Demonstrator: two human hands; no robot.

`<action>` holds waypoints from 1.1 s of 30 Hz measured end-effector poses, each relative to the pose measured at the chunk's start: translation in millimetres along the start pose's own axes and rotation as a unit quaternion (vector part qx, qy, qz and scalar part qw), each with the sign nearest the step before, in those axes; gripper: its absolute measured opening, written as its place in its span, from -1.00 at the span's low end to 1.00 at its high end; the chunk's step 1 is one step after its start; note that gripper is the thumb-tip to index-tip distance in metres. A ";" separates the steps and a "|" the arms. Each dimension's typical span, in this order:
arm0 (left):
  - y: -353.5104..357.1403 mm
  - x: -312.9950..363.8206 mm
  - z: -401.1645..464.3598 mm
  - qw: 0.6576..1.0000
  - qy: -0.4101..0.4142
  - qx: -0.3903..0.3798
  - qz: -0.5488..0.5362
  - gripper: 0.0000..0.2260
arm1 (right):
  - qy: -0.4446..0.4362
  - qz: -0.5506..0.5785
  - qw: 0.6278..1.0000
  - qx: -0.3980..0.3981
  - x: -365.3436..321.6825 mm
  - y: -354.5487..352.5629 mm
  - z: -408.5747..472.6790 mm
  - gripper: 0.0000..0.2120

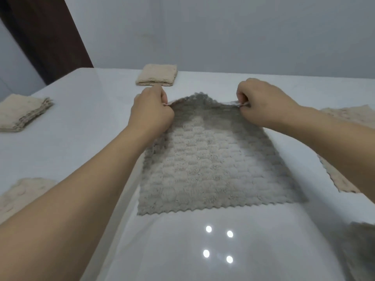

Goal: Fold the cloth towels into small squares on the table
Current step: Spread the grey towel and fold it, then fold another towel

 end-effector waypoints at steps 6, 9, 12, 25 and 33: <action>-2.9 3.3 -75.5 0.999 0.037 0.004 -0.010 -0.85 | -0.104 -0.046 0.993 -0.018 -4.7 5.5 -82.8 -0.79; -0.7 2.3 -111.8 0.994 0.102 -0.003 0.047 -0.79 | -0.148 -0.087 0.985 -0.027 -11.6 12.0 -111.2 -0.84; 2.7 -4.8 -140.2 0.977 0.175 -0.027 0.120 -0.80 | -0.181 -0.126 0.975 -0.034 -13.7 18.1 -130.7 -0.88; 12.2 -23.2 -179.9 0.943 0.213 -0.126 0.223 -0.79 | -0.159 -0.121 0.972 -0.123 -16.4 33.8 -162.2 -0.61; 14.4 -17.3 -159.2 0.928 0.207 -0.103 0.293 -0.80 | -0.106 -0.021 0.977 -0.185 -12.2 27.7 -162.4 -0.62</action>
Point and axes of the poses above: each hand's wrist, its own z-axis towards the middle knuckle, its own y-axis out of the palm, x = y × z, the point moved 1 cm from there along z, towards the middle knuckle, and after that the axes turned 15 degrees about -x, right-handed, at the moved point
